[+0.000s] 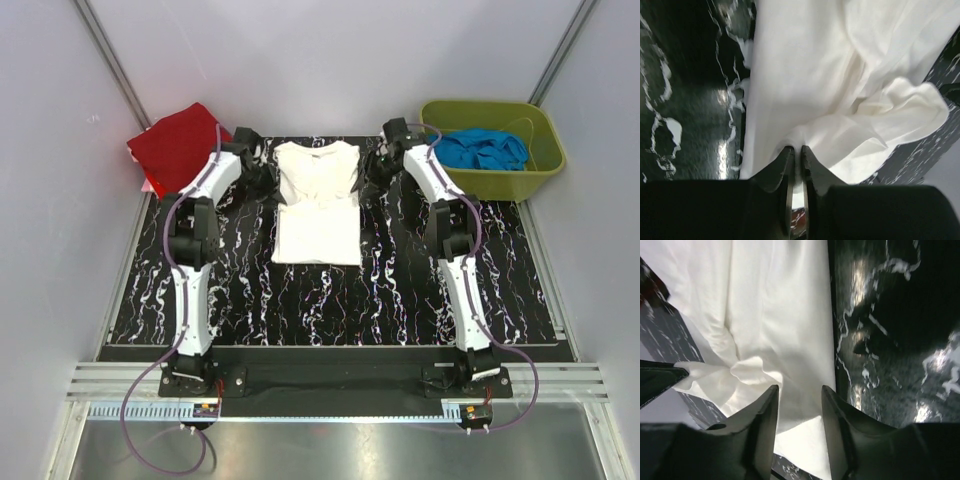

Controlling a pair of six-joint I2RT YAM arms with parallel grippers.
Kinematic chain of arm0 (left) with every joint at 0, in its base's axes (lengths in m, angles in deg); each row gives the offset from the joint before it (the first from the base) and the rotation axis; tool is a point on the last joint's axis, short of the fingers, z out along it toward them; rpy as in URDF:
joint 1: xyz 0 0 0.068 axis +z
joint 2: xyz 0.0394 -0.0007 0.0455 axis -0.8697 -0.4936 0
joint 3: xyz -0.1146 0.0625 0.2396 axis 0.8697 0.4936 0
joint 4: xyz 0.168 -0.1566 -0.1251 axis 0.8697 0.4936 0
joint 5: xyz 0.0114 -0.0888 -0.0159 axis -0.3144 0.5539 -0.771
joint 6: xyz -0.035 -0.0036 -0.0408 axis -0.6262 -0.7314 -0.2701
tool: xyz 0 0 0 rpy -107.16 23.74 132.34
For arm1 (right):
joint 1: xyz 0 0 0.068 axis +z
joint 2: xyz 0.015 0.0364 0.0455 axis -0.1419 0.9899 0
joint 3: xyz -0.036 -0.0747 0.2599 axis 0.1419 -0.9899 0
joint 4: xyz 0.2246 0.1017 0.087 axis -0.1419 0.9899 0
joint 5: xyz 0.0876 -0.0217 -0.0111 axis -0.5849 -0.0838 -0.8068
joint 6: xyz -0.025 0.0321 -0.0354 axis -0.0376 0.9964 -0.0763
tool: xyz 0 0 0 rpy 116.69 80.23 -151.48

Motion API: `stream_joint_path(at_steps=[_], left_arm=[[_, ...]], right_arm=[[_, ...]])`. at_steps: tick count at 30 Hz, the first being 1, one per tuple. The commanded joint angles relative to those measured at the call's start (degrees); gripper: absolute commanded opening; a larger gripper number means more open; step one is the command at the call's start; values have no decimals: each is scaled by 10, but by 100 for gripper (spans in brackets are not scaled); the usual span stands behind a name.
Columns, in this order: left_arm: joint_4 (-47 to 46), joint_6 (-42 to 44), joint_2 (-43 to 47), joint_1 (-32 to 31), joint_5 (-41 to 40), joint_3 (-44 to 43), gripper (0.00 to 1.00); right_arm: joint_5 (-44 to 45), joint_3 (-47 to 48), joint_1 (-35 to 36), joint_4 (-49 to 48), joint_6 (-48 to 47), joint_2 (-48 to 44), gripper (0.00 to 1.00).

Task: Fold and stack the t-shirts
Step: Fold the tshirt

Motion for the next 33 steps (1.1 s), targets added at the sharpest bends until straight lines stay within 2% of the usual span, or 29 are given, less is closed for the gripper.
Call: stream_joint_path(at_steps=[1, 2, 3, 5, 6, 8, 10, 14, 16, 17, 18, 19, 21, 24, 25, 28, 33], left_arm=[[6, -25, -20, 41, 41, -80, 17], [10, -28, -17, 45, 43, -105, 20], [11, -25, -14, 49, 47, -115, 35], [10, -15, 7, 49, 50, -129, 46], [7, -8, 17, 49, 53, -124, 48], [2, -3, 51, 48, 55, -89, 69], [-18, 5, 79, 41, 55, -50, 72], [-59, 12, 173, 19, 34, 93, 78], [-94, 12, 209, 3, 10, 147, 88], [-115, 12, 247, -3, -7, 201, 99], [-127, 12, 267, -14, -34, 229, 99], [-140, 12, 300, -18, -39, 284, 99], [-171, 7, 325, -22, -41, 335, 99], [-193, 2, 357, -23, -51, 423, 99], [-203, 1, 372, -23, -52, 465, 99], [-259, -10, 390, -23, -42, 535, 92], [-307, -33, 397, -24, -28, 585, 84]], right_arm=[[-49, 130, -24, 38, 15, 33, 49], [-55, 151, -32, 37, 21, 32, 53], [-53, 150, -34, 35, 20, 12, 54], [-29, 87, -35, 11, 9, -29, 57], [-21, 53, -34, -4, 7, -81, 57], [-9, -67, -33, -52, 3, -138, 58], [-1, -176, -27, -85, 2, -215, 58], [-6, -279, 2, -135, -10, -281, 58], [-21, -308, 19, -129, -21, -280, 57], [-21, -317, 25, -119, -27, -278, 56], [-17, -329, 31, -115, -33, -281, 56], [-2, -364, 40, -111, -41, -285, 56], [15, -408, 48, -117, -41, -314, 57], [19, -525, 50, -140, -30, -359, 62], [12, -546, 51, -154, -28, -371, 67], [2, -613, 51, -180, -29, -401, 81], [-13, -660, 51, -205, -26, -404, 82]])
